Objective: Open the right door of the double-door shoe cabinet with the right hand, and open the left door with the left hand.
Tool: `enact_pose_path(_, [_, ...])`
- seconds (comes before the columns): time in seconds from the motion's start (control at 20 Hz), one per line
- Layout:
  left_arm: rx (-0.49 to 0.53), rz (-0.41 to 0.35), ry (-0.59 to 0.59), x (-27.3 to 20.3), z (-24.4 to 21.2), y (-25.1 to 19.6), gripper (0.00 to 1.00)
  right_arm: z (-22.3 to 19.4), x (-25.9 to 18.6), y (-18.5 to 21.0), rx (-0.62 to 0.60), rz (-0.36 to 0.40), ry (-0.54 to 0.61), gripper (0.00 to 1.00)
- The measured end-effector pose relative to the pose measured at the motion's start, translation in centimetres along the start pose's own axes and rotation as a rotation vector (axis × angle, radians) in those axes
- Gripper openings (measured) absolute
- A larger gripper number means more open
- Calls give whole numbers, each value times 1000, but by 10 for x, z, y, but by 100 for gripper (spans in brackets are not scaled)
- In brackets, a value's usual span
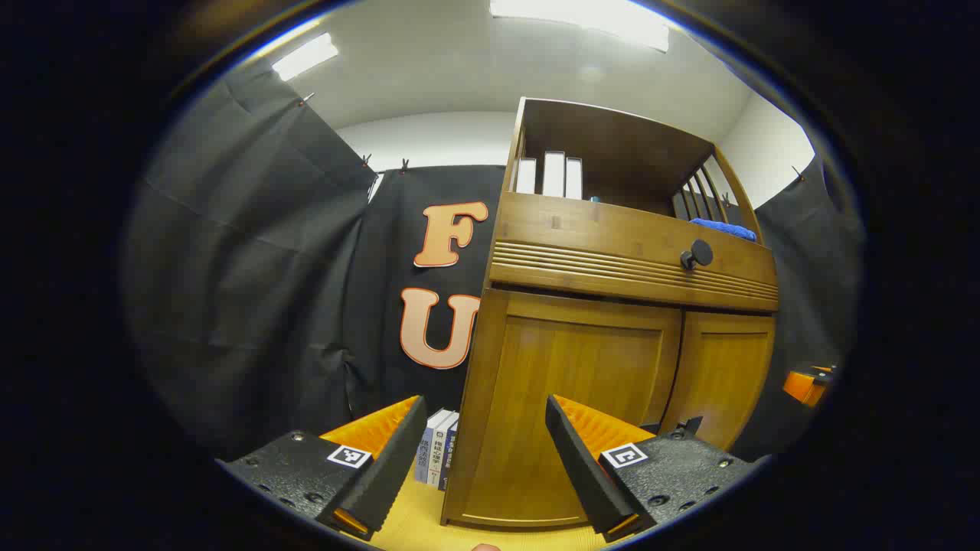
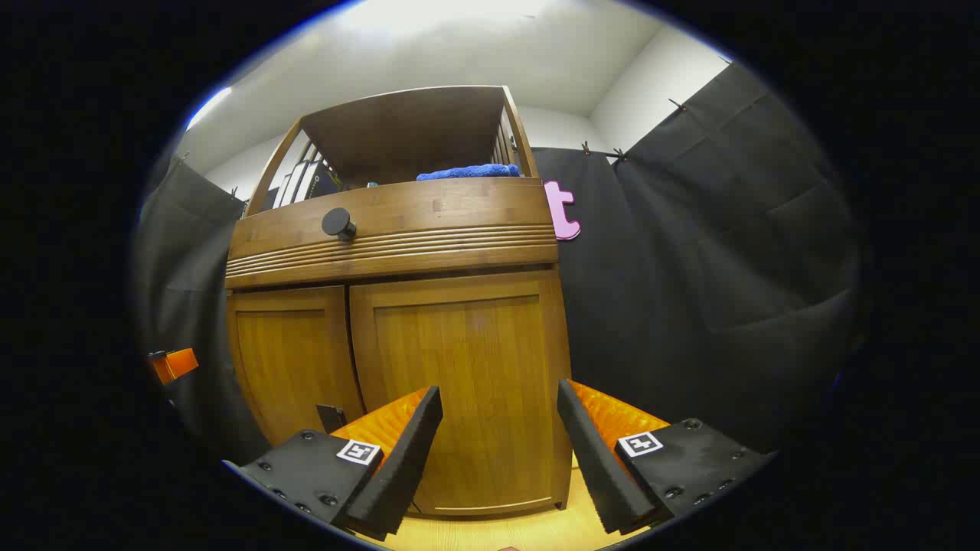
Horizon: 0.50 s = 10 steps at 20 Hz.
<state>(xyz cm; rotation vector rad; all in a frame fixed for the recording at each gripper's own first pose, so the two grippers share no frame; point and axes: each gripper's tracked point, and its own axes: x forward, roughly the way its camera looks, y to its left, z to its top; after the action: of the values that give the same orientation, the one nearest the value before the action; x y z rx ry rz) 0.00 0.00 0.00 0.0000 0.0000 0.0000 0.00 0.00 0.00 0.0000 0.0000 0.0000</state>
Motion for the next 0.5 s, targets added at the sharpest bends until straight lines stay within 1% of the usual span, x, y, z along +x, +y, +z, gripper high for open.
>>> enact_pose_path(0.05, [-5,-1,3,2,-1,0,92,-1,2,1,1,3,1,98])
enact_pose_path(0.1, [-13,-4,4,3,-2,-1,92,-1,4,2,3,5,2,98])
enact_pose_path(0.15, [-17,-9,3,5,-2,-2,97,-2,5,4,3,8,4,98])
enact_pose_path(0.25, [-6,-7,1,5,-2,-1,92,-2,7,5,1,12,4,97])
enact_pose_path(0.3, [5,-3,-2,6,-2,0,92,-2,7,6,-1,12,4,98])
enact_pose_path(0.35, [11,-4,-3,7,-2,-1,94,-2,8,7,-2,13,5,98])
enact_pose_path(0.4, [10,-10,-4,7,-2,-3,92,-2,10,7,-2,15,6,98])
enact_pose_path(0.45, [4,-19,-5,8,-1,-6,94,-3,12,8,-1,17,8,98])
enact_pose_path(0.5, [0,-23,-5,9,-1,-7,94,-2,12,8,-1,18,8,98])
